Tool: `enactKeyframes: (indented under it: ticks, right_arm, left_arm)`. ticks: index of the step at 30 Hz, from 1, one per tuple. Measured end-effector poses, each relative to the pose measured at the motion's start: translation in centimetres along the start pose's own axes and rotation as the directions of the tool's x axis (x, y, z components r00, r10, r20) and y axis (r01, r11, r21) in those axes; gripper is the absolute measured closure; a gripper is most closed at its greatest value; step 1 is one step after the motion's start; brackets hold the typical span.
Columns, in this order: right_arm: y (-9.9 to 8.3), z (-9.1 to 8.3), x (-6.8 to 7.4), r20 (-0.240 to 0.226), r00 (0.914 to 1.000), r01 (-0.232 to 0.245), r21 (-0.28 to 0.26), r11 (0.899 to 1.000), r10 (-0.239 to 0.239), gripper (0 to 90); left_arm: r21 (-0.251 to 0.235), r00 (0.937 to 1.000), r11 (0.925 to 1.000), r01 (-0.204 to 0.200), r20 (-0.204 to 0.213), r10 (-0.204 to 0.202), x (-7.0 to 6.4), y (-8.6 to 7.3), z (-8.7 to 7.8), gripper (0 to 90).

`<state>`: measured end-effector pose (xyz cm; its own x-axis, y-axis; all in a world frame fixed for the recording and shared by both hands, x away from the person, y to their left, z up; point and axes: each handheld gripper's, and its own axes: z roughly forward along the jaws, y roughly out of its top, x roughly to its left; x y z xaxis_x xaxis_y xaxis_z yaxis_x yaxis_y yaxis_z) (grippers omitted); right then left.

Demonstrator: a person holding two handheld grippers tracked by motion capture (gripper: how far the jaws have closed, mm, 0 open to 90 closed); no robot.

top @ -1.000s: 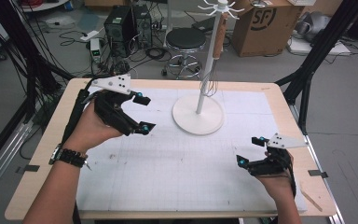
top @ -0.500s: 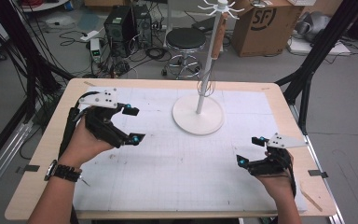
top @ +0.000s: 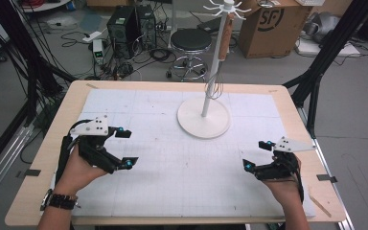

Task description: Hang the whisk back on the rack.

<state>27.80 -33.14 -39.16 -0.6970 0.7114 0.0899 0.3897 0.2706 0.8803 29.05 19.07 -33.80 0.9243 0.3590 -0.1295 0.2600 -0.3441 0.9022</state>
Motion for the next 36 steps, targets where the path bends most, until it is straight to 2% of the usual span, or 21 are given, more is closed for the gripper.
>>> enactKeyframes:
  ticks: [8, 13, 23, 27, 36]
  right_arm:
    - [0.0, 0.2, 0.0, 0.005, 1.0000, 0.007, 0.008, 1.000, -0.007, 1.7]
    - [0.0, 0.3, -0.1, 0.015, 0.9998, 0.015, 0.011, 1.000, -0.015, 1.7]
    - [0.0, 0.5, 0.0, 0.016, 0.9998, 0.013, 0.022, 1.000, -0.013, 1.7]
    - [0.0, 0.6, 0.1, 0.013, 0.9997, 0.020, 0.026, 0.999, -0.020, 1.8]
    - [0.0, 0.7, 0.3, 0.011, 0.9996, 0.026, 0.032, 0.999, -0.026, 1.7]
  left_arm:
    - [0.004, 0.9998, 0.9999, 0.012, -0.015, -0.012, -0.4, -2.5, 0.3, 6.5]
    - [-0.004, 0.9998, 0.9998, 0.021, -0.001, -0.021, -0.7, -3.5, 0.7, 6.4]
    - [-0.023, 0.9998, 0.9996, 0.015, -0.016, -0.015, -0.9, -3.7, 0.1, 5.6]
    - [-0.043, 0.9996, 0.9989, 0.021, -0.018, -0.021, -0.6, -3.9, -0.3, 4.1]
    - [-0.049, 0.9991, 0.9984, 0.028, -0.031, -0.029, -0.6, -4.4, -0.6, 1.7]
